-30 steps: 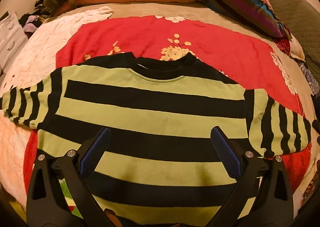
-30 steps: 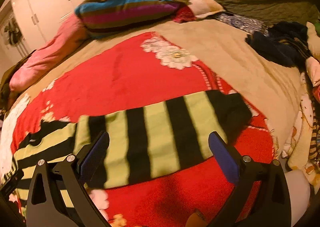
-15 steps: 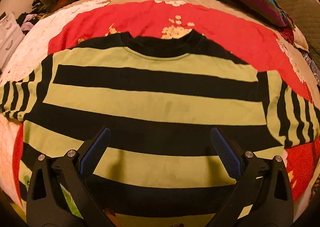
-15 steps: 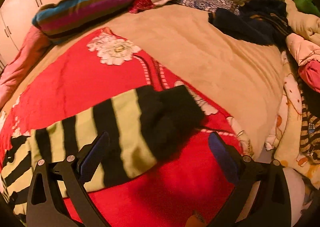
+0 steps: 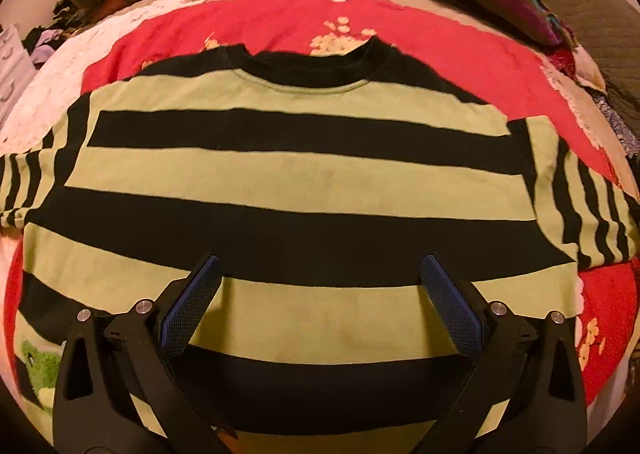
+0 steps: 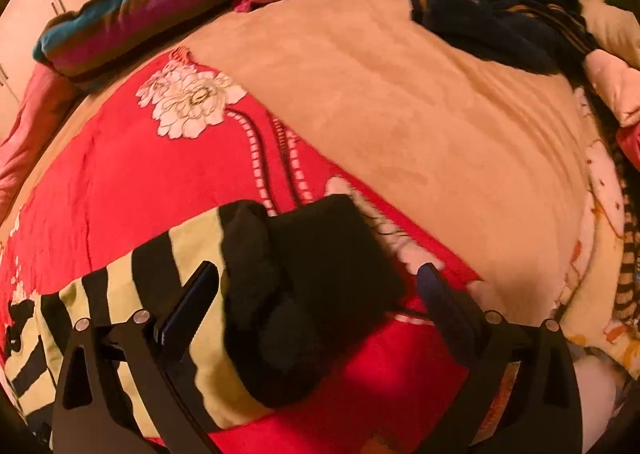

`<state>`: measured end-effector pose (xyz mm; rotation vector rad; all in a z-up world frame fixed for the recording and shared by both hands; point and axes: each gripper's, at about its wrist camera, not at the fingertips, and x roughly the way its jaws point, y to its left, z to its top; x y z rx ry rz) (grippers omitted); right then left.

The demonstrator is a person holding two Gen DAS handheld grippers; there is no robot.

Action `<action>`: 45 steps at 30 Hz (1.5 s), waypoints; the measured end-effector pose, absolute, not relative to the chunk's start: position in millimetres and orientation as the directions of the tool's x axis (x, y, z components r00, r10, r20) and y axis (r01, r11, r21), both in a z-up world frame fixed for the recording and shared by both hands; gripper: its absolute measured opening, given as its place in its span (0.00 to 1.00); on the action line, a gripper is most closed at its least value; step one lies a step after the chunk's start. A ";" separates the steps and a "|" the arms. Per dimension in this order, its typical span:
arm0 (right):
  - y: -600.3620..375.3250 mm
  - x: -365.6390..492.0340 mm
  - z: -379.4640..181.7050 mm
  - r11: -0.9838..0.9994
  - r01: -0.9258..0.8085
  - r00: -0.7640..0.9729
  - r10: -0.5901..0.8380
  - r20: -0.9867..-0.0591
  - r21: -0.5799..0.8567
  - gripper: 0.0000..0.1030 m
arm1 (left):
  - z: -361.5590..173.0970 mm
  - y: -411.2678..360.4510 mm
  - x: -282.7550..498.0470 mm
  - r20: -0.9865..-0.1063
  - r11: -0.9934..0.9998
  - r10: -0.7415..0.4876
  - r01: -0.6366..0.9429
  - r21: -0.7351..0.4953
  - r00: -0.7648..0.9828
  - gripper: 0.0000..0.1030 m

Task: Fold small clothes
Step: 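Grasp the black sleeve cuff with the right gripper and lift it, then carry the sleeve across the shirt body with the right gripper and lay it down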

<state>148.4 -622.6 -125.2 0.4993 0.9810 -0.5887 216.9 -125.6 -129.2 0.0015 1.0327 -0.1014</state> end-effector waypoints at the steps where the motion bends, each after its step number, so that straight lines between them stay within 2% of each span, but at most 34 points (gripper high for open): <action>1: -619.6 151.1 -125.2 0.746 0.656 0.420 -0.239 -0.875 0.111 0.86 | -127.9 -125.3 217.0 -0.852 0.994 -0.092 0.092 -0.051 0.516 0.89; 2: -616.5 153.4 -124.3 0.753 0.653 0.411 -0.257 -0.875 0.086 0.71 | -126.4 -124.9 215.1 -0.845 0.993 -0.102 0.101 -0.057 0.525 0.85; 3: -612.7 155.0 -122.0 0.762 0.644 0.417 -0.276 -0.866 0.067 0.66 | -125.0 -124.0 213.9 -0.838 0.992 -0.112 0.108 -0.064 0.534 0.83; 5: -609.3 157.5 -121.3 0.780 0.620 0.439 -0.260 -0.860 0.080 0.47 | -123.4 -121.5 211.9 -0.834 0.992 -0.120 0.103 -0.076 0.539 0.83; 6: -608.2 158.1 -121.5 0.785 0.613 0.446 -0.250 -0.860 0.090 0.44 | -123.4 -121.1 211.7 -0.835 0.991 -0.124 0.101 -0.083 0.535 0.81; 8: -606.4 156.3 -118.8 0.791 0.593 0.482 -0.198 -0.854 0.151 0.23 | -123.6 -120.0 213.0 -0.837 0.991 -0.126 0.101 -0.085 0.533 0.77; 10: -600.0 153.0 -108.5 0.805 0.556 0.537 -0.156 -0.829 0.209 0.16 | -123.0 -118.4 213.0 -0.836 0.992 -0.125 0.098 -0.086 0.535 0.76; 17: -548.7 151.8 -61.3 0.852 0.374 0.680 0.018 -0.733 0.367 0.15 | -116.8 -108.2 211.5 -0.826 0.992 -0.126 0.078 -0.100 0.549 0.76; 21: -503.8 160.5 -37.1 0.868 0.245 0.707 0.146 -0.692 0.433 0.15 | -113.5 -107.6 209.1 -0.824 0.992 -0.129 0.078 -0.102 0.552 0.76; 28: -401.7 183.3 -22.4 0.839 0.017 0.661 0.398 -0.635 0.544 0.15 | -104.2 -103.6 203.3 -0.807 0.988 -0.152 0.092 -0.121 0.571 0.80; 32: -355.4 200.8 -26.1 0.808 -0.035 0.609 0.483 -0.629 0.588 0.15 | -102.3 -97.1 201.1 -0.803 0.988 -0.155 0.087 -0.128 0.575 0.83; 39: -302.8 225.1 -34.1 0.800 -0.071 0.548 0.531 -0.646 0.596 0.15 | -102.1 -79.3 202.0 -0.801 0.985 -0.163 0.043 -0.170 0.575 0.83; 42: -286.1 231.1 -38.1 0.805 -0.087 0.523 0.538 -0.661 0.586 0.22 | -103.8 -75.1 202.6 -0.803 0.981 -0.177 0.035 -0.191 0.570 0.83; 45: -280.7 228.3 -41.9 0.791 -0.082 0.512 0.555 -0.655 0.606 0.46 | -108.1 -72.8 204.1 -0.807 0.977 -0.195 0.034 -0.212 0.557 0.83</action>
